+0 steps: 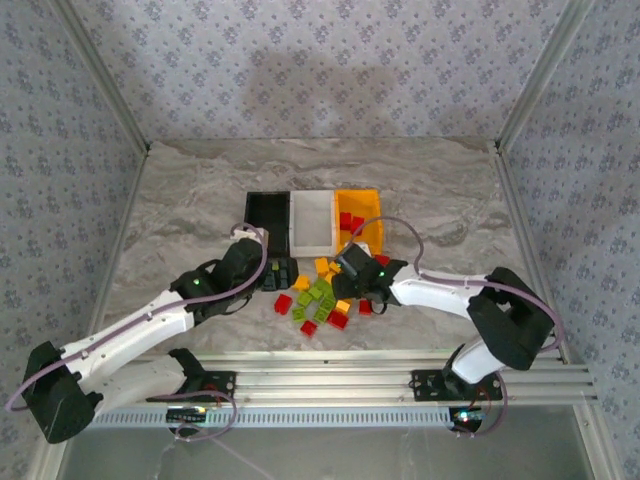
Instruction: Sort the legos into containers by color
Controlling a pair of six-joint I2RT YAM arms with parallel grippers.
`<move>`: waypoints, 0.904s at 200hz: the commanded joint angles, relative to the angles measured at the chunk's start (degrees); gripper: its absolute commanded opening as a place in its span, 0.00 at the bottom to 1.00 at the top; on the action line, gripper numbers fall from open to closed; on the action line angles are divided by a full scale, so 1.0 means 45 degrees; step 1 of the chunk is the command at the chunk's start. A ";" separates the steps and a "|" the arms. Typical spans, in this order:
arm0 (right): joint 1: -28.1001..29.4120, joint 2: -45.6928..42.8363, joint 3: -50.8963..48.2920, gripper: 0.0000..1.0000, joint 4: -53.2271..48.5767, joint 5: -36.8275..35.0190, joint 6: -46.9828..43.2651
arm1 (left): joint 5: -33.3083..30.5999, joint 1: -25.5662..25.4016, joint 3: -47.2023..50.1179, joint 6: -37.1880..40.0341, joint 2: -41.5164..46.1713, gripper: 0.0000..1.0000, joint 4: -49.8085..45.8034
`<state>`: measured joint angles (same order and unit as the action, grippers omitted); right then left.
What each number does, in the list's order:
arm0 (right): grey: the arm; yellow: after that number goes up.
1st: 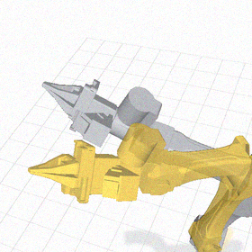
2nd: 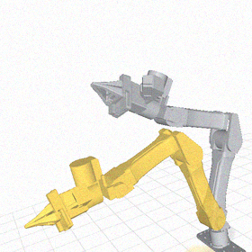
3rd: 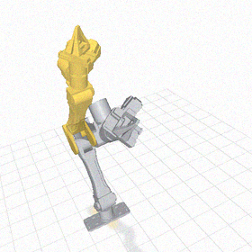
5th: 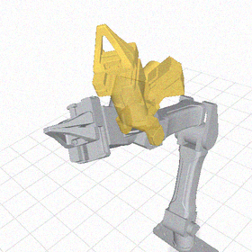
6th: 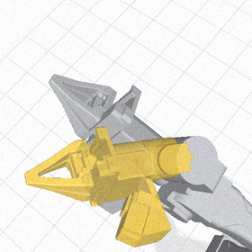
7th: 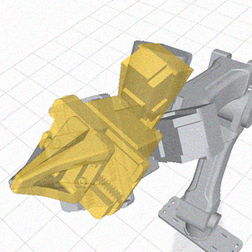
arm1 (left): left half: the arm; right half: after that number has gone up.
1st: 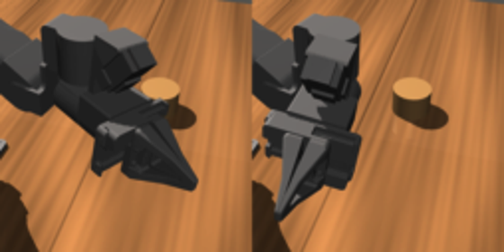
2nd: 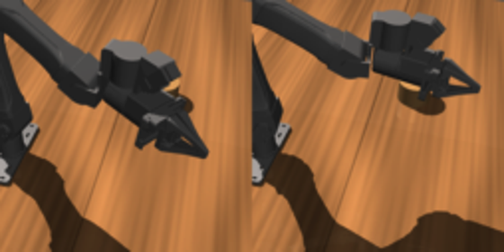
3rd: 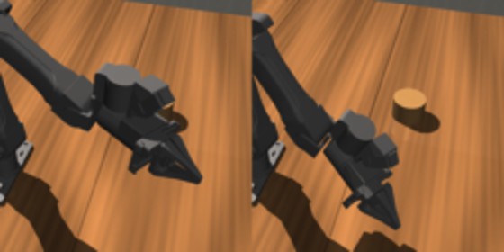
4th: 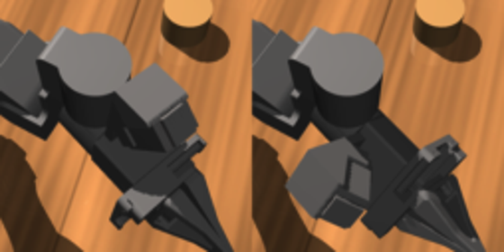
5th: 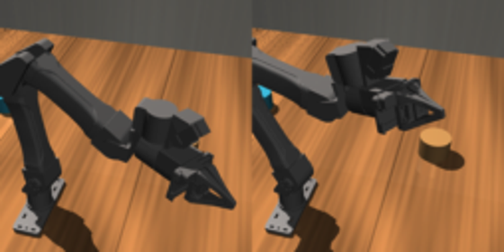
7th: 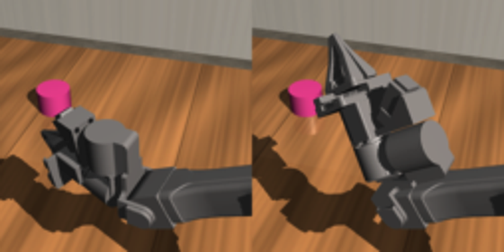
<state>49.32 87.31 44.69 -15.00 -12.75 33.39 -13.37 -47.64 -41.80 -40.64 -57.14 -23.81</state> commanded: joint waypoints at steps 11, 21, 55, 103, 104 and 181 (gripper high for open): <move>0.0115 0.0357 0.0220 0.70 -0.1395 -0.1243 0.1023 | -0.0443 -0.0022 0.0090 -0.0180 0.0152 0.99 -0.0233; 0.0098 0.0203 0.0053 0.69 -0.1629 -0.1393 0.1226 | -0.0447 -0.0026 0.0101 -0.0185 0.0197 1.00 -0.0236; -0.0310 -0.0563 -0.0561 0.62 -0.2229 -0.1852 0.1806 | -0.0506 -0.0038 0.0112 -0.0184 0.0323 0.99 -0.0294; -0.0366 -0.2467 -0.1326 0.66 -0.1262 -0.1988 0.1416 | -0.0641 -0.0033 0.0110 -0.0153 0.0446 0.99 -0.0352; -0.0370 -0.2517 -0.1341 0.67 -0.1229 -0.1960 0.1393 | -0.0642 -0.0036 0.0119 -0.0141 0.0440 0.99 -0.0343; -0.0891 -0.1438 -0.1363 0.74 -0.1177 -0.1226 0.2453 | -0.1023 -0.0032 0.0246 -0.0206 0.0549 1.00 -0.0480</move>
<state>45.80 78.74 38.81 -19.92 -18.20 41.17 -16.19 -47.64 -41.06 -40.64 -55.86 -24.60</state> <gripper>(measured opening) 0.746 0.994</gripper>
